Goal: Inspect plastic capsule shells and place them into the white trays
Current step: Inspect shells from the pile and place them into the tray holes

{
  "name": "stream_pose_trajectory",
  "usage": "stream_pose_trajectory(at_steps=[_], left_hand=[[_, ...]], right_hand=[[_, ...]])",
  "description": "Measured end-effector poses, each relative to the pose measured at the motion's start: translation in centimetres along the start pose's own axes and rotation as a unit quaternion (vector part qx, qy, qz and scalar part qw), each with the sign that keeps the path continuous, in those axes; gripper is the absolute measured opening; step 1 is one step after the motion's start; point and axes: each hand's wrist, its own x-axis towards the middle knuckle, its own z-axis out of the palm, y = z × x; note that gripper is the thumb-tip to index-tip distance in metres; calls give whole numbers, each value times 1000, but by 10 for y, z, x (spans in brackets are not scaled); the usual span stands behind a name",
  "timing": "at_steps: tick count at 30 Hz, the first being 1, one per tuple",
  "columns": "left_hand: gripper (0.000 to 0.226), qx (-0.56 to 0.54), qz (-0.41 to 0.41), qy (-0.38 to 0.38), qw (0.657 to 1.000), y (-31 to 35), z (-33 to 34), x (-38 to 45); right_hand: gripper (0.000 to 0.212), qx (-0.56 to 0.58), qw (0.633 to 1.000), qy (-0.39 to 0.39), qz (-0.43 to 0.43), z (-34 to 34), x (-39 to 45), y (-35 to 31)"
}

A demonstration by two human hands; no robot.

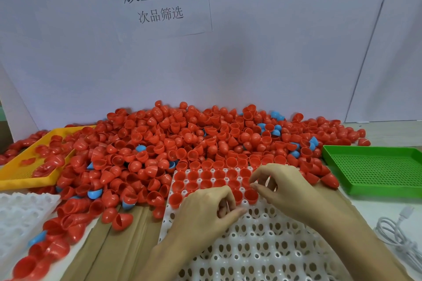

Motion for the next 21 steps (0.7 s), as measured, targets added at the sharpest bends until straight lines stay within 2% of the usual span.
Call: stream_pose_trajectory(at_steps=[5, 10, 14, 17, 21], left_hand=[[35, 13, 1, -15, 1000, -2, -2, 1], [28, -55, -69, -75, 993, -2, -11, 10], [30, -115, -123, -107, 980, -6, -29, 39], [26, -75, -134, -51, 987, -20, -36, 77], [15, 52, -123, 63, 989, -45, -31, 133]], right_hand=[[8, 52, 998, 17, -2, -2, 1, -1], [24, 78, 996, 36, 4, -1, 1, 0], [25, 84, 995, 53, -3, 0, 2, 0], [21, 98, 993, 65, -9, -2, 2, -1], [21, 107, 992, 73, -9, -2, 1, 1]])
